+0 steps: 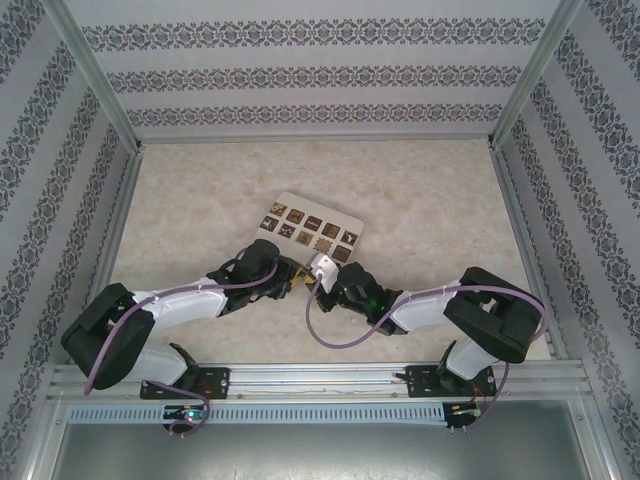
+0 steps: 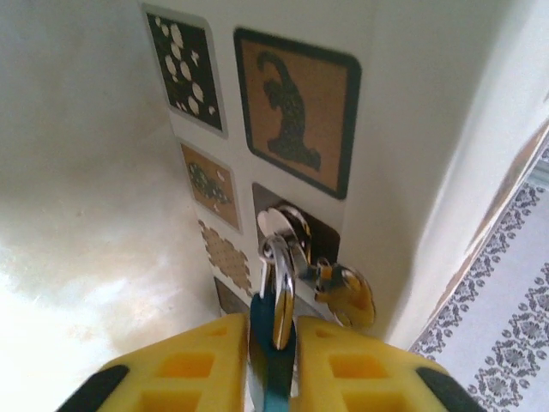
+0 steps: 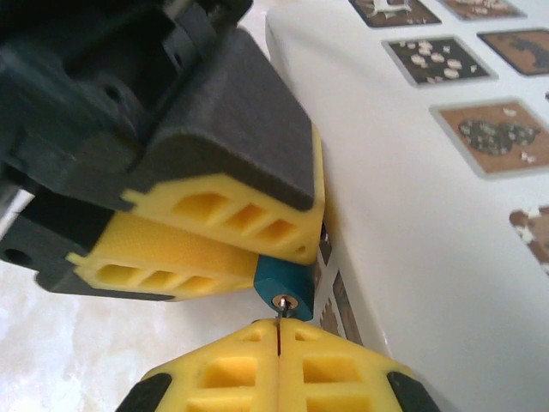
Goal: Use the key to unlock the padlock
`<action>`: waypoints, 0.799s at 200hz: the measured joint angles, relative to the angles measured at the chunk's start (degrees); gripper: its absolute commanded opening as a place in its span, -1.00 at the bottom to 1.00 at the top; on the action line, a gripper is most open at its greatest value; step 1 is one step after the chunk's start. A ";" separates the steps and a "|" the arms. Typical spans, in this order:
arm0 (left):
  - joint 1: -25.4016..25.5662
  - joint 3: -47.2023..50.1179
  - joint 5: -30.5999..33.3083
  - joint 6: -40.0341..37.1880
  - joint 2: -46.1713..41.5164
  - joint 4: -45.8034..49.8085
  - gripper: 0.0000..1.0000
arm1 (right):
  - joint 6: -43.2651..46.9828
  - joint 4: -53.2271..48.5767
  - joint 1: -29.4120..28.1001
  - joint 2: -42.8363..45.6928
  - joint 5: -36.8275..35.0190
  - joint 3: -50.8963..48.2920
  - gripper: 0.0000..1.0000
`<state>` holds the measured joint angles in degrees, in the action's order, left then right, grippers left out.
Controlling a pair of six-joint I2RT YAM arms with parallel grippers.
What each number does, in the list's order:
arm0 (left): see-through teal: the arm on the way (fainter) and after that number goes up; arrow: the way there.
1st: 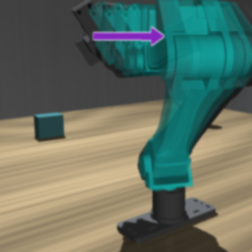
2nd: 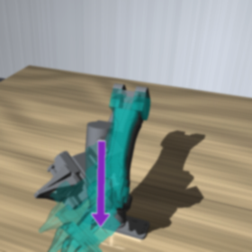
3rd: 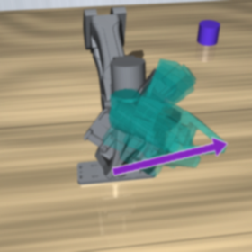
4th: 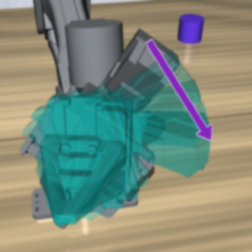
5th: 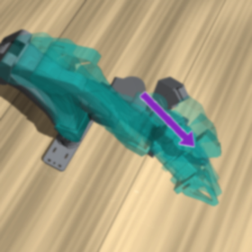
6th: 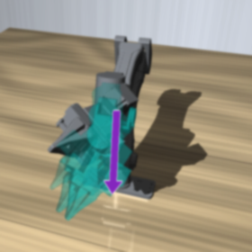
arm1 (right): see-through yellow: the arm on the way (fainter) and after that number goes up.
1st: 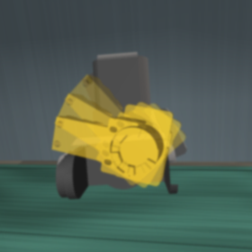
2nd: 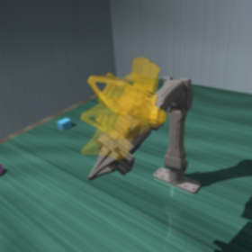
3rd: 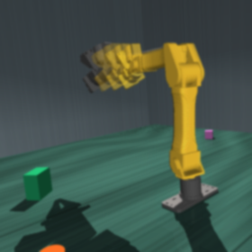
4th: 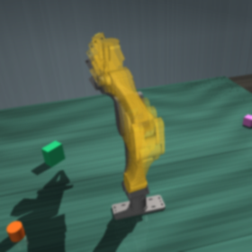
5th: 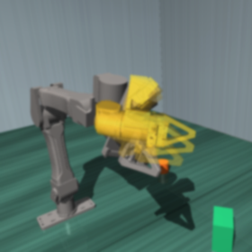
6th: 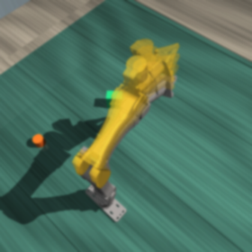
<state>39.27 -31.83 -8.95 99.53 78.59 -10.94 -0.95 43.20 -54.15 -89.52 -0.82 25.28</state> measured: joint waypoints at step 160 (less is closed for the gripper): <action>0.15 -6.25 17.05 -31.32 -22.69 17.42 0.28 | -23.37 0.92 5.77 10.25 7.61 -11.43 -1.00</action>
<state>39.42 -38.09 8.10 68.20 55.90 6.48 -24.32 44.12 -48.38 -79.26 6.79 13.85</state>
